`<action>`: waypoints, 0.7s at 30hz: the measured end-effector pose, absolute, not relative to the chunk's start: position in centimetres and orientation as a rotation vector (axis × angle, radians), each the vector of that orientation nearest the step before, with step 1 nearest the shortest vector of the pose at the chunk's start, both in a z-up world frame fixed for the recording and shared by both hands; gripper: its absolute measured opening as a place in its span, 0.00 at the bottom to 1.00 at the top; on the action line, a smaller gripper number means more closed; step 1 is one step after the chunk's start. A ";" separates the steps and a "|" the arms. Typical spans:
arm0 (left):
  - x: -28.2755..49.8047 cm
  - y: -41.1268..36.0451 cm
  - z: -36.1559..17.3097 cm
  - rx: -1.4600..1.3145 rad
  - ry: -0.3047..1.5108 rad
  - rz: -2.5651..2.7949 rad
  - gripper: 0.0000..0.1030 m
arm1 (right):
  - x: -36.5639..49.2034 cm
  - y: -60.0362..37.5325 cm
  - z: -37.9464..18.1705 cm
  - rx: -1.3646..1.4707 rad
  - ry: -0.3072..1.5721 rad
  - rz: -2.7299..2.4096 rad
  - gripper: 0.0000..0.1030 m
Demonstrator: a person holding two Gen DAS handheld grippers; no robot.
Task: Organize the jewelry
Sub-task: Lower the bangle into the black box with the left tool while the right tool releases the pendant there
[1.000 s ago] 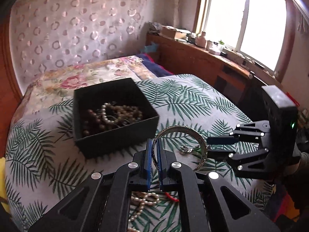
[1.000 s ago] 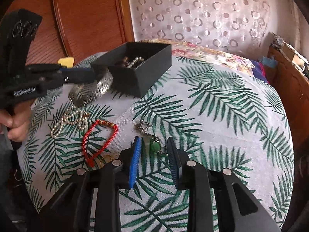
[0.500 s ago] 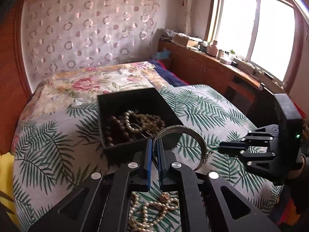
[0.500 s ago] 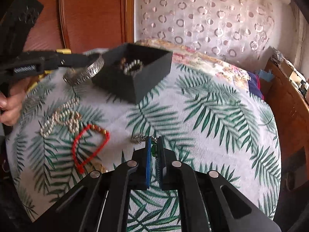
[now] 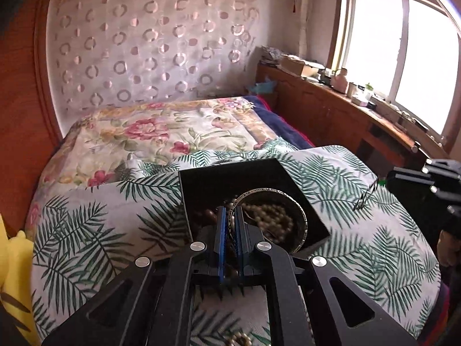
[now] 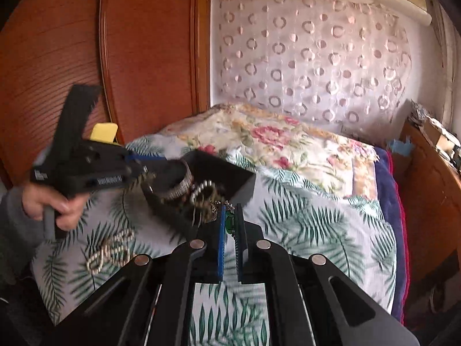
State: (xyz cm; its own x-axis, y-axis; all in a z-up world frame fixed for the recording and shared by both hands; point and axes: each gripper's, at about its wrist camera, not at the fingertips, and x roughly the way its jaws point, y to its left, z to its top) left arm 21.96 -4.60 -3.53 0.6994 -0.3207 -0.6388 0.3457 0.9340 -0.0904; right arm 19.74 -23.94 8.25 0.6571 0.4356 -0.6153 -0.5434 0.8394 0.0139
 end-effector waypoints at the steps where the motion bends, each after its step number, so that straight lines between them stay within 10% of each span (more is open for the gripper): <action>1: 22.3 -4.6 -3.7 0.038 0.707 -0.368 0.05 | 20.1 -23.7 8.3 -0.178 0.648 0.562 0.07; 21: 22.9 -2.5 -1.7 0.031 0.616 -0.243 0.10 | 26.6 -19.1 4.6 -0.167 0.724 0.629 0.07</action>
State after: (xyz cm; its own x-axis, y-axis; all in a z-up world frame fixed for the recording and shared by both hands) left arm 22.94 -2.48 -1.66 0.7885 -0.2164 -0.5757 0.2349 0.9710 -0.0433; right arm 26.57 -19.12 4.63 0.5748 0.4785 -0.6638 -0.5903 0.8043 0.0686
